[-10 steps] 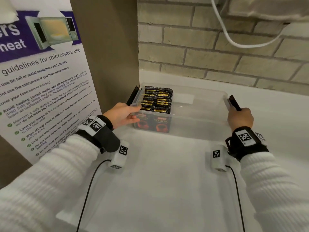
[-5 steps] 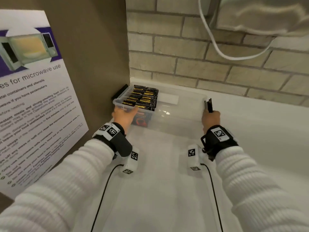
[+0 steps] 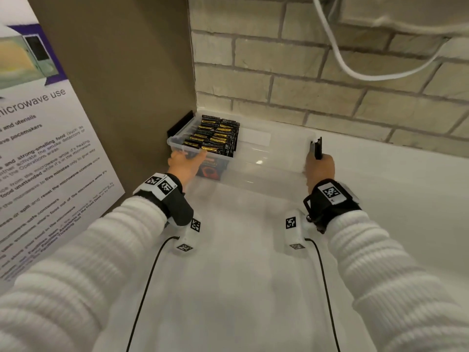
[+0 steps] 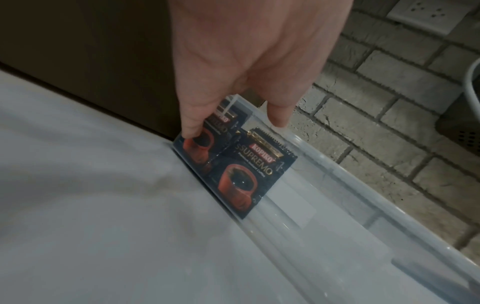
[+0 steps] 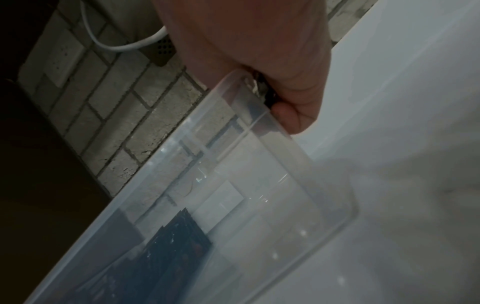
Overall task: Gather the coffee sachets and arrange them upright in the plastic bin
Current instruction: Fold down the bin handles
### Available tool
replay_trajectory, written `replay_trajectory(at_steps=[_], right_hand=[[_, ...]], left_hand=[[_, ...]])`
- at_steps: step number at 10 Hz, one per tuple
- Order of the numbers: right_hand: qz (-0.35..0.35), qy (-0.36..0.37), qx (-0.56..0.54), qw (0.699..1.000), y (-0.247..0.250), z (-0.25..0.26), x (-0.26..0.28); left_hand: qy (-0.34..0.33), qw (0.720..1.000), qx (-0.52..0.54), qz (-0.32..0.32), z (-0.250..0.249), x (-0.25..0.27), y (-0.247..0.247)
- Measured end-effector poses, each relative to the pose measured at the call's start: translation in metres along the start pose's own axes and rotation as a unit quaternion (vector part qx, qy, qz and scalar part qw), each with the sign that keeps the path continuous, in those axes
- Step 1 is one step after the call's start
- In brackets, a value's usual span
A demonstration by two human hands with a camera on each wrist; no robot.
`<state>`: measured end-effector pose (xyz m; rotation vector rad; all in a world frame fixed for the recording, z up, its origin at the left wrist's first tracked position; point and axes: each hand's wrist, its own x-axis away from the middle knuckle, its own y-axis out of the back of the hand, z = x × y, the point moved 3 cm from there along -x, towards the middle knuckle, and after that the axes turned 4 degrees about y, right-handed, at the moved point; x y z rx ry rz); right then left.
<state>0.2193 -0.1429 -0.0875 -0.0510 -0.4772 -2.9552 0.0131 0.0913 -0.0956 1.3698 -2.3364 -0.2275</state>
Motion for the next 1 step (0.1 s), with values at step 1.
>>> replay_trajectory(at_steps=[1], right_hand=[[0.011, -0.004, -0.004, 1.000, 0.0075, -0.0009, 0.0068]], left_hand=[[-0.021, 1.000, 0.006, 0.008, 0.0009, 0.0073, 0.0053]])
